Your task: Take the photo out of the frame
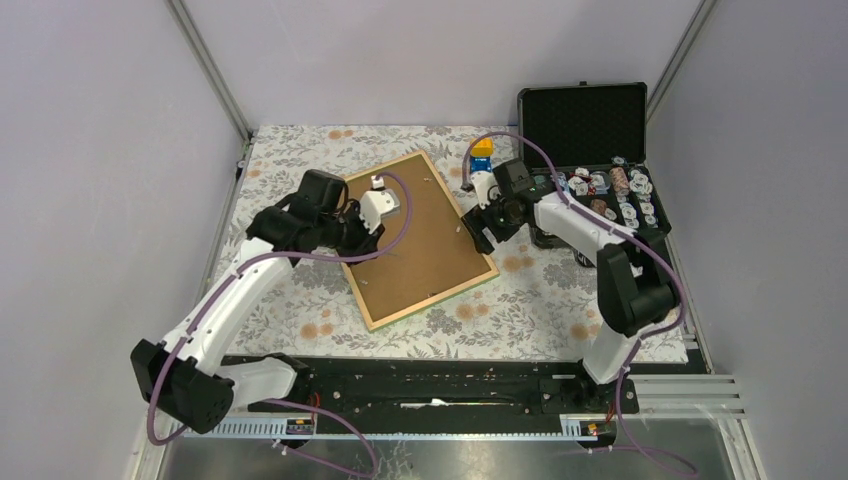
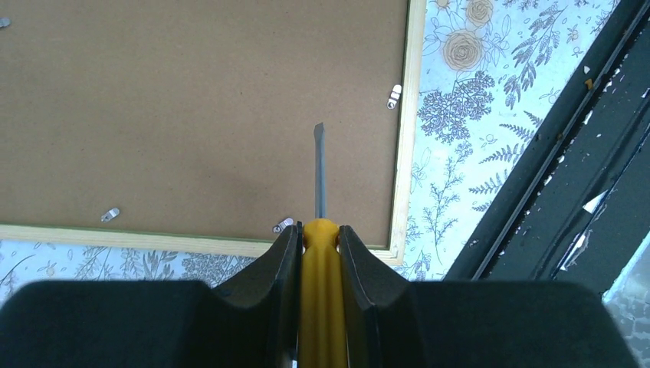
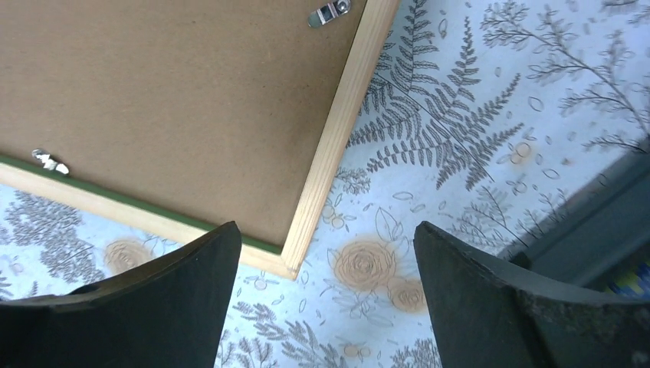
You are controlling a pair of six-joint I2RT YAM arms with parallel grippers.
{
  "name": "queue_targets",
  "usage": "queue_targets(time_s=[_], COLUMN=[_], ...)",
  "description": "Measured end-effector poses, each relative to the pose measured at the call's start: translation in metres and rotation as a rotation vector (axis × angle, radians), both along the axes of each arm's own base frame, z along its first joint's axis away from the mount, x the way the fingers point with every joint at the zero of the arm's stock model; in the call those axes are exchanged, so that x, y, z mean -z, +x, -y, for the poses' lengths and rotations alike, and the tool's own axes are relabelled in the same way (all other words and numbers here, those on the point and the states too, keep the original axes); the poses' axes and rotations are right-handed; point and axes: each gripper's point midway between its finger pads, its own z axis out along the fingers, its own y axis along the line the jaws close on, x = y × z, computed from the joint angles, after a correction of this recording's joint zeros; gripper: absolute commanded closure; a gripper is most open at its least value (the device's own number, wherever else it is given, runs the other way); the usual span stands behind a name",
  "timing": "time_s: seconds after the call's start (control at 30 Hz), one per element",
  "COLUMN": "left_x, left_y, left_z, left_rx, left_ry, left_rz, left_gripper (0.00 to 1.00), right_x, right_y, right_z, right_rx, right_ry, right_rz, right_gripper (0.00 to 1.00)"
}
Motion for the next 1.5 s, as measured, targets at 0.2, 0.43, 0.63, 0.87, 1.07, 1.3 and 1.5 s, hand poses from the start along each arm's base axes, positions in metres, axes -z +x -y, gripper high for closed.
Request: queue_targets(time_s=[0.2,0.43,0.63,0.87,1.07,1.3,1.5], left_x=[-0.014,-0.011,0.031,0.061,0.059,0.056,0.064], left_y=[-0.004,-0.010,-0.028,-0.028,-0.018,-0.024,-0.026], left_z=[-0.007,-0.010,-0.009,-0.001,0.006,0.031,0.044], left_rx=[-0.042,-0.034,0.069,0.253,0.321,0.404,0.429], left_ry=[0.000,0.009,0.036,0.066,0.069,0.053,0.052], left_rz=[0.023,0.018,-0.059,-0.069,-0.016,0.012,-0.008], left_gripper=[1.00,1.00,1.00,1.00,1.00,1.00,1.00], right_x=[-0.033,-0.036,-0.030,-0.028,-0.039,-0.027,-0.010], right_y=[-0.013,-0.043,-0.051,-0.022,-0.003,-0.007,-0.011], right_z=[0.004,0.012,0.009,-0.005,-0.017,-0.016,-0.013], right_rx=[0.010,-0.002,-0.036,-0.036,0.002,0.029,0.032], right_ry=[0.042,0.071,0.093,0.086,0.100,0.085,0.057], right_rz=[0.059,0.056,0.044,0.012,-0.041,-0.109,-0.160], right_gripper=[0.09,0.07,0.09,0.11,0.13,0.17,0.20])
